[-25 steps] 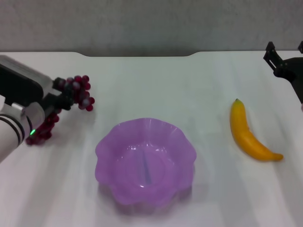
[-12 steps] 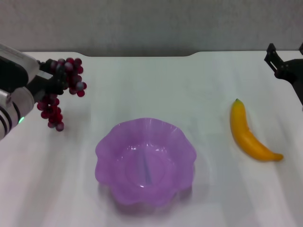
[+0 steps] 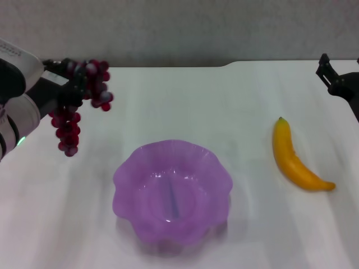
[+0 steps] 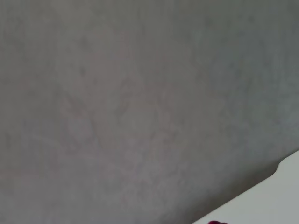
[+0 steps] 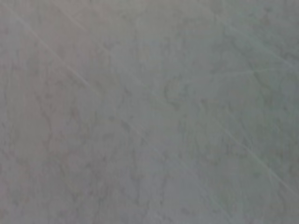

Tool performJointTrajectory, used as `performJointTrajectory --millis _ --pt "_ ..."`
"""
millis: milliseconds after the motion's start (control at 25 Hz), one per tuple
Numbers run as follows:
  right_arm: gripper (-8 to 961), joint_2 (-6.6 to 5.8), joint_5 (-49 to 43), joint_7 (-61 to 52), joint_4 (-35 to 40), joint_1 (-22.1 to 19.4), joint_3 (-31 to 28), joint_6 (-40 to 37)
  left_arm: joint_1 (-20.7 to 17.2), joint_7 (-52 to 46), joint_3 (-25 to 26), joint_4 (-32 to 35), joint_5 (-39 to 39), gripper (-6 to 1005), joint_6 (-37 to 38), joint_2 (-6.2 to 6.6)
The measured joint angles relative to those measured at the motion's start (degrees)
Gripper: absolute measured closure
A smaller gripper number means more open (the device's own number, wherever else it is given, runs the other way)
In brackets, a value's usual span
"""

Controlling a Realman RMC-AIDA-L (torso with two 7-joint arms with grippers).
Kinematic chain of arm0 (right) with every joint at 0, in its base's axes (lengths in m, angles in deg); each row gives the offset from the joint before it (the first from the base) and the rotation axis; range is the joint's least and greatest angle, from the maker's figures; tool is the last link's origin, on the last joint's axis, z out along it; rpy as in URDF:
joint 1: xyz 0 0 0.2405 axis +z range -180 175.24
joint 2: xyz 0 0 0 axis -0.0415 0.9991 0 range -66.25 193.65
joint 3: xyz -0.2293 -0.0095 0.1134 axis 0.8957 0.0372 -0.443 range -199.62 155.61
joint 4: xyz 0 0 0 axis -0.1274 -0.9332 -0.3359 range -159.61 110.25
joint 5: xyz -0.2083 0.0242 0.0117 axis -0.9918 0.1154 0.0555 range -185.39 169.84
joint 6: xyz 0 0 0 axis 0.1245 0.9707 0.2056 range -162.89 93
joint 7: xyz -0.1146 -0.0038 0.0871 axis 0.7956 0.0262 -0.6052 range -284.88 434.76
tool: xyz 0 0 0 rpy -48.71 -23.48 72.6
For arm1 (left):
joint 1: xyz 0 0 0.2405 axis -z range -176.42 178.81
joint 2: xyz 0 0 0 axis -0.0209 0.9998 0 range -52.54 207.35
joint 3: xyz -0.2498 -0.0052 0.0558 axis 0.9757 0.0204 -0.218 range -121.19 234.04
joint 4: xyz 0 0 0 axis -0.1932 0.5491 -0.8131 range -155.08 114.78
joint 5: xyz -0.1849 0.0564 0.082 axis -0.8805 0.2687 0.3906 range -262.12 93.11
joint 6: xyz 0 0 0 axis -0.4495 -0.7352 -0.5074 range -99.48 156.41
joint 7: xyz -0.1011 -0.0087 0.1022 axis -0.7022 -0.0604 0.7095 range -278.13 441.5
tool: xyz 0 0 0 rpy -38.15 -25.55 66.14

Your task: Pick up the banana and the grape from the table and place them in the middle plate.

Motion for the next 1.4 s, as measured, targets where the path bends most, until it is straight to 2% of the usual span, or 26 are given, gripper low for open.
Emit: performJointTrajectory --millis 280,680,1000,1120,1400 --pt "61 0.0 0.03 0.19 -0.01 -0.19 -0.09 -0.02 -4.55 1.76 -4.14 8.23 -0.09 738 -2.47 0.1" --pt "61 0.0 0.04 0.19 -1.22 -0.53 -0.27 -0.03 -7.47 6.68 -12.98 11.23 -0.92 744 -3.63 0.66" --pt "61 0.0 0.02 0.21 -1.42 -0.54 -0.04 -0.03 -8.02 7.52 -16.52 13.77 -2.23 746 -3.67 1.48" --pt "62 0.0 -0.14 0.22 -1.41 -0.51 -0.04 -0.02 -8.19 7.59 -17.63 13.2 -3.27 747 -3.58 1.86" --pt "62 0.09 -0.29 0.05 -0.92 -0.59 0.06 -0.03 -7.22 7.7 -18.79 8.32 -4.08 750 -3.42 1.44"
